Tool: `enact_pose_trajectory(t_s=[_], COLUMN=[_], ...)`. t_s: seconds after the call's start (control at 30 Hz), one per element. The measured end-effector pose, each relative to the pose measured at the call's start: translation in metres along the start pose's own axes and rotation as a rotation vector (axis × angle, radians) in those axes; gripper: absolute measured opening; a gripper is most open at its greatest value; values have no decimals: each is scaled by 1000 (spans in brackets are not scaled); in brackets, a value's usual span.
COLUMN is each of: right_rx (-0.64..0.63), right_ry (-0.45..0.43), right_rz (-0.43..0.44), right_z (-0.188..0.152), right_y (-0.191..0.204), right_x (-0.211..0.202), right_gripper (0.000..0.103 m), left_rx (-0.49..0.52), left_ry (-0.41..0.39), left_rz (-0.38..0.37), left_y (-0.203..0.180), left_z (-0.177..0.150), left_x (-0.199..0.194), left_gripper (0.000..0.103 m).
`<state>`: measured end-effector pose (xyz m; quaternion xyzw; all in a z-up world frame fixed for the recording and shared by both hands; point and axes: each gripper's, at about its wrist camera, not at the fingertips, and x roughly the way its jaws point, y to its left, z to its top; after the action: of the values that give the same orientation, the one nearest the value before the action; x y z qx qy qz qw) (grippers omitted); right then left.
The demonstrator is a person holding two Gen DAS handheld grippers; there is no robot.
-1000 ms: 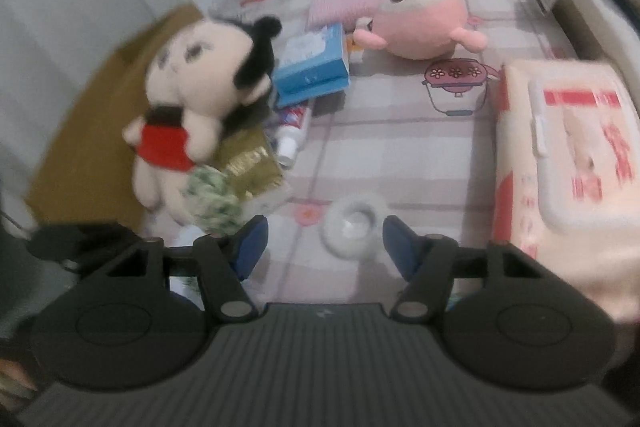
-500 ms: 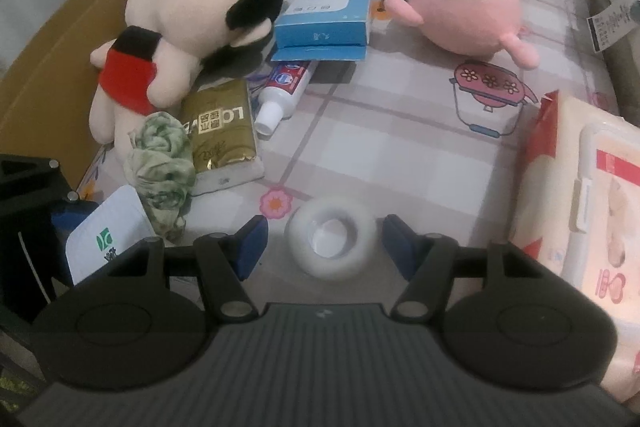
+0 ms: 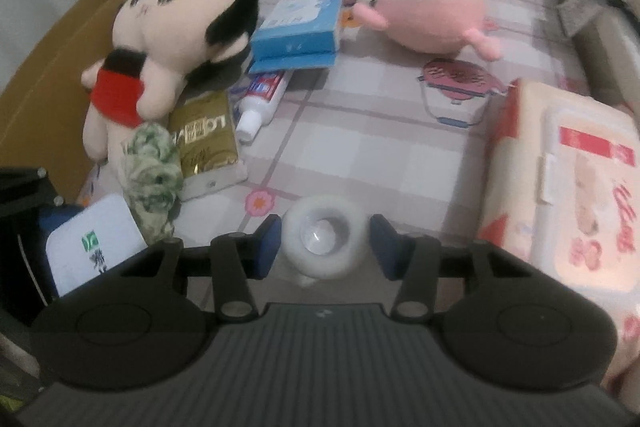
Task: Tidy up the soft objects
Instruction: 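Grasp the white tape roll with the right tool while the left tool holds the tub, then carry the yogurt tub and tape roll over the cardboard box with both tools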
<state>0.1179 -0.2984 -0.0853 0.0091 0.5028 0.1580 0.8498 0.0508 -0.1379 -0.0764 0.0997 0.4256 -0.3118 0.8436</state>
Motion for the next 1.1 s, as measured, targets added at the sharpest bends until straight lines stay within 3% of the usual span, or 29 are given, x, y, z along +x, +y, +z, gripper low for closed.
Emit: enact_pose_trajectory(t_s=[0.3,0.6,0.9,1.1], right_rx=[166,172,44,-35], right_ry=[-162,-329,-411,-394], right_rz=[16,79,244,325], right_z=[-11,-7,49,108], right_y=[-10,10,62,115], right_x=[-60,-142,-179,-163], right_gripper=[47,47,47,47], left_rx=[-12,-93,-253,-394], left_ry=[-81,-233,-376,-355], left_rz=[1,9,135,152], left_y=[-6,11,81,165], left_z=[6,20,33,44], left_x=[-37,-125,-199,-203], left_gripper=[64,64,64,61])
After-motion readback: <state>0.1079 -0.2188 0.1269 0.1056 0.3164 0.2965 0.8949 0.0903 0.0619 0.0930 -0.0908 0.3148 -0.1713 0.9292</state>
